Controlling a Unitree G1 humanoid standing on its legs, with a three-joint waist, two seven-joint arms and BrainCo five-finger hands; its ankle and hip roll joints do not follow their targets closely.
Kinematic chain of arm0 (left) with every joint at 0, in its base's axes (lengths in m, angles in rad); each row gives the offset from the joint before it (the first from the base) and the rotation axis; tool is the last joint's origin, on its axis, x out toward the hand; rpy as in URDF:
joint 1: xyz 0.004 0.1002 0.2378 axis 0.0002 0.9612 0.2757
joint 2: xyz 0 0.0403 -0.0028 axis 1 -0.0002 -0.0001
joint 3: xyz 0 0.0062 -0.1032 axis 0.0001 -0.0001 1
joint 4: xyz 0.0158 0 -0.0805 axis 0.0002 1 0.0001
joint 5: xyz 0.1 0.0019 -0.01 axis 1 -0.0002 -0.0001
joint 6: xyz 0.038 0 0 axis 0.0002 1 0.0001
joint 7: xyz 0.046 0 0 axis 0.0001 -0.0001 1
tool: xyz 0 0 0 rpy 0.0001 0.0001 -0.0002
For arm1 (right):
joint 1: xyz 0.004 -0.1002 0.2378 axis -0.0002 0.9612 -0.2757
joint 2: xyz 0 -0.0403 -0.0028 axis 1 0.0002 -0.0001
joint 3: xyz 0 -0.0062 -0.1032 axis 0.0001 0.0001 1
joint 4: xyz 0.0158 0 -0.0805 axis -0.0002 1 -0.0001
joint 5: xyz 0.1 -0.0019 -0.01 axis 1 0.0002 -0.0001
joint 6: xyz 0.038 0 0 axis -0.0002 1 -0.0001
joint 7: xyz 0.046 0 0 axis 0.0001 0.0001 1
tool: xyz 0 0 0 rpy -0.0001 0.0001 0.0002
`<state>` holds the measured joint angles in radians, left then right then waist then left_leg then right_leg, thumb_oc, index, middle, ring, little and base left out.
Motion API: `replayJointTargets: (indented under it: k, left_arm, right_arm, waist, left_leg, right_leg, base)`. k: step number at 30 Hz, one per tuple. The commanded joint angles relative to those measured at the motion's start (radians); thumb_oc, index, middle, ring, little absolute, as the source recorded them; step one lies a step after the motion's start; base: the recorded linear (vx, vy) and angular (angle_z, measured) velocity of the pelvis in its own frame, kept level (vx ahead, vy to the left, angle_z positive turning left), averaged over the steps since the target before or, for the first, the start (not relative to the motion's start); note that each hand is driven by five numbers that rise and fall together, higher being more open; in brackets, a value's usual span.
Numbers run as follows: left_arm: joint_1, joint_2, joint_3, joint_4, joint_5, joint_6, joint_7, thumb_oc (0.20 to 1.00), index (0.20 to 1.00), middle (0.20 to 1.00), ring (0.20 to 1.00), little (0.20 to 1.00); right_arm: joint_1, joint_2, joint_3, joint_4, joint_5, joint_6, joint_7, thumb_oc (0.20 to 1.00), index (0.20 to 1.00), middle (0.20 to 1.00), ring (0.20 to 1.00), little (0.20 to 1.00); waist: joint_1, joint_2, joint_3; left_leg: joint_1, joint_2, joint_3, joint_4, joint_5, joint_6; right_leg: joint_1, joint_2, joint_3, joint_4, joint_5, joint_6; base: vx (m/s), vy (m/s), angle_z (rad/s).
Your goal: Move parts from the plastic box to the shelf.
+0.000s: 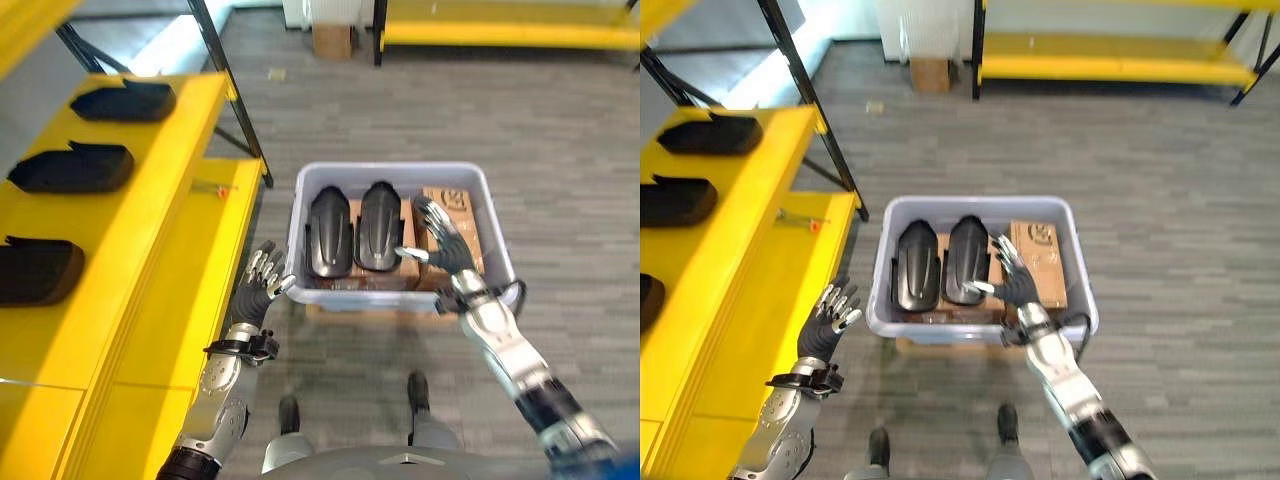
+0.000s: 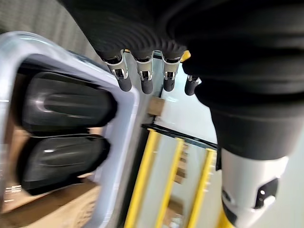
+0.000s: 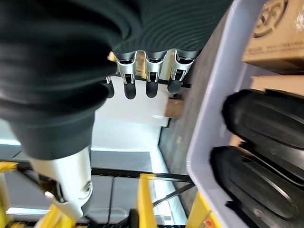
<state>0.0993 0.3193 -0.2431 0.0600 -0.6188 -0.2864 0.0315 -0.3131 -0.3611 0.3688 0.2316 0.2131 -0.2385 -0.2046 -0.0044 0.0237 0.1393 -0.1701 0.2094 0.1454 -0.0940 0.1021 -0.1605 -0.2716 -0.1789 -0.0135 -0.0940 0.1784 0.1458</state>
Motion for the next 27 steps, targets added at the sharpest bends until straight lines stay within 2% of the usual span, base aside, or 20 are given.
replayJointTargets:
  k: [1, 5, 13, 19, 27]
  left_arm:
    - [-0.062, 0.031, -0.015, -0.072, -0.027, -0.056, 0.02, 1.0, 1.0, 1.0, 1.0, 1.0]
    - [-0.085, 0.027, -0.041, -0.086, -0.035, -0.062, 0.035, 1.0, 1.0, 1.0, 1.0, 1.0]
    - [-0.129, 0.026, -0.074, -0.114, -0.031, -0.069, 0.079, 1.0, 1.0, 1.0, 1.0, 1.0]
    - [-0.147, 0.025, -0.086, -0.121, -0.015, -0.065, 0.105, 1.0, 1.0, 1.0, 1.0, 1.0]
    - [-0.175, 0.015, -0.084, -0.114, 0.014, -0.073, 0.144, 1.0, 1.0, 1.0, 1.0, 1.0]
  right_arm:
    - [-0.136, 0.007, -0.03, 0.001, -0.024, -0.027, -0.082, 1.0, 1.0, 1.0, 1.0, 1.0]
    - [-0.306, -0.008, -0.041, 0.1, -0.068, -0.009, -0.163, 1.0, 1.0, 1.0, 1.0, 1.0]
    - [-0.523, -0.051, -0.079, 0.224, -0.075, 0.001, -0.276, 1.0, 1.0, 1.0, 1.0, 1.0]
    - [-0.578, -0.103, -0.087, 0.275, -0.159, 0.031, -0.337, 1.0, 1.0, 1.0, 1.0, 1.0]
    - [-0.507, -0.064, -0.18, 0.171, -0.195, 0.008, -0.42, 1.0, 1.0, 1.0, 1.0, 1.0]
  waist:
    - [0.017, 0.011, 0.052]
    - [0.035, 0.025, 0.1]
    - [0.047, 0.059, 0.212]
    - [0.039, 0.068, 0.265]
    - [0.021, 0.06, 0.301]
  left_leg:
    - [-0.073, 0.045, -0.024, 0.007, 0.063, -0.008]
    - [-0.114, 0.041, -0.022, 0.007, 0.071, -0.004]
    - [-0.164, 0.024, -0.014, 0.007, 0.088, 0.001]
    - [-0.183, 0.013, -0.013, 0.007, 0.089, 0.005]
    - [-0.202, 0.007, -0.009, 0.013, 0.079, 0.011]
  right_leg:
    - [0.03, -0.119, 0.007, 0.007, -0.017, 0.073]
    - [-0.019, -0.125, 0.02, 0.007, 0.002, 0.075]
    - [-0.076, -0.141, 0.043, 0.007, 0.029, 0.07]
    - [-0.105, -0.145, 0.055, 0.012, 0.034, 0.069]
    - [-0.131, -0.141, 0.063, 0.021, 0.033, 0.072]
  base:
    - [-0.08, 0.003, 0.0]
    - [-0.06, 0.013, -0.01]
    - [-0.05, 0.035, -0.02]
    - [-0.01, 0.01, -0.02]
    - [0.0, 0.0, 0.0]
